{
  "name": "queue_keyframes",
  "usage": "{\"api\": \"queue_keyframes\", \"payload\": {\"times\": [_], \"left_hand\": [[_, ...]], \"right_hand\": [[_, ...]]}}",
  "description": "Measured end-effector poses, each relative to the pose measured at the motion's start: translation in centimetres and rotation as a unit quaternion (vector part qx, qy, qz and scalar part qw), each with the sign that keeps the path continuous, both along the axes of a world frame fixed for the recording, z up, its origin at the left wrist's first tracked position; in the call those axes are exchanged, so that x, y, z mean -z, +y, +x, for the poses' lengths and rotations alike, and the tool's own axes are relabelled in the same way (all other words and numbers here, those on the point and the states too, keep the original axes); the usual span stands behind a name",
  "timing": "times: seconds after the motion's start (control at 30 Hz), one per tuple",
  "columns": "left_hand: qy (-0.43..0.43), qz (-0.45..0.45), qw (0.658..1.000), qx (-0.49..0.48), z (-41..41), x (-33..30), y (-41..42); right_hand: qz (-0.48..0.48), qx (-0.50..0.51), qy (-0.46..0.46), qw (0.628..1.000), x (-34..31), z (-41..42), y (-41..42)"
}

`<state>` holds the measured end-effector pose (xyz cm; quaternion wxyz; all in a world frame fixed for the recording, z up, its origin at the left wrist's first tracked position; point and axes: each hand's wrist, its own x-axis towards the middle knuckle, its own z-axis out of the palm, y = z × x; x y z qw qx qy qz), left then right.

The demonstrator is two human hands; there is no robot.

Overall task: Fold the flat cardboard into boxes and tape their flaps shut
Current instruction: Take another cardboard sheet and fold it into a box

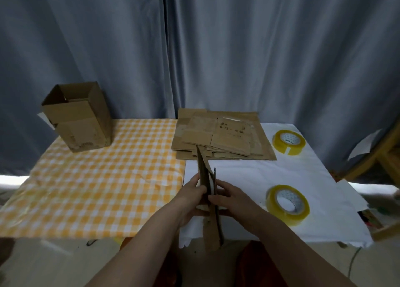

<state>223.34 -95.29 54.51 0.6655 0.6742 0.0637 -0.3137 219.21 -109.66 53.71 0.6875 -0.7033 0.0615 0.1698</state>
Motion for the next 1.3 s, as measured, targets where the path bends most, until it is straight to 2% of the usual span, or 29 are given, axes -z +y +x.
{"api": "queue_keyframes", "payload": {"times": [0.07, 0.13, 0.27, 0.37, 0.5, 0.63, 0.67, 0.73, 0.8, 0.87, 0.97, 1.1, 1.23, 1.3], "left_hand": [[-0.028, 0.036, 0.999, 0.005, -0.3, -0.1, -0.3], [-0.067, 0.072, 0.995, 0.026, -0.4, -0.4, -0.4], [-0.146, 0.159, 0.974, 0.074, 0.3, -2.0, 1.1], [-0.167, 0.16, 0.968, 0.101, 0.8, -3.5, 3.5], [-0.132, 0.095, 0.984, 0.066, 0.1, -4.0, 5.3], [-0.074, 0.094, 0.993, 0.006, -1.5, -2.4, 4.9], [-0.063, 0.094, 0.994, -0.012, -1.8, -2.0, 4.7], [-0.061, 0.107, 0.992, -0.042, -1.9, -1.7, 4.6], [-0.075, 0.12, 0.989, -0.052, -1.6, -1.9, 4.7], [-0.086, 0.111, 0.989, -0.044, -1.2, -2.4, 5.0], [-0.09, 0.102, 0.99, -0.037, -0.6, -3.0, 5.2], [-0.074, 0.12, 0.989, -0.037, -1.6, -1.2, 4.8], [-0.063, 0.093, 0.99, -0.085, -1.5, 0.5, 5.5], [-0.104, 0.093, 0.988, -0.061, -1.6, 0.8, 5.8]], "right_hand": [[-0.043, 0.033, 0.002, 0.999, 0.4, -0.1, 0.4], [-0.14, 0.064, -0.007, 0.988, 0.2, -0.2, 0.8], [-0.325, 0.074, -0.071, 0.94, -1.0, 0.1, 0.2], [-0.415, 0.119, -0.11, 0.895, -2.8, 1.2, -1.6], [-0.4, 0.124, -0.067, 0.906, -5.1, 3.2, -3.1], [-0.422, 0.062, -0.064, 0.902, -4.2, 2.9, -1.9], [-0.405, 0.034, -0.059, 0.912, -3.8, 2.4, -1.6], [-0.304, -0.037, 0.008, 0.952, -3.5, 1.5, -1.2], [-0.226, -0.088, 0.053, 0.969, -3.8, 1.1, -1.4], [-0.236, -0.026, -0.013, 0.971, -4.2, 1.4, -1.6], [-0.286, 0.145, -0.106, 0.941, -3.9, 2.5, -2.2], [-0.365, 0.127, -0.098, 0.917, -0.5, 2.3, -2.0], [-0.398, 0.141, -0.156, 0.893, 1.9, 1.9, -2.2], [-0.406, 0.148, -0.17, 0.885, 2.0, 2.0, -2.6]]}}
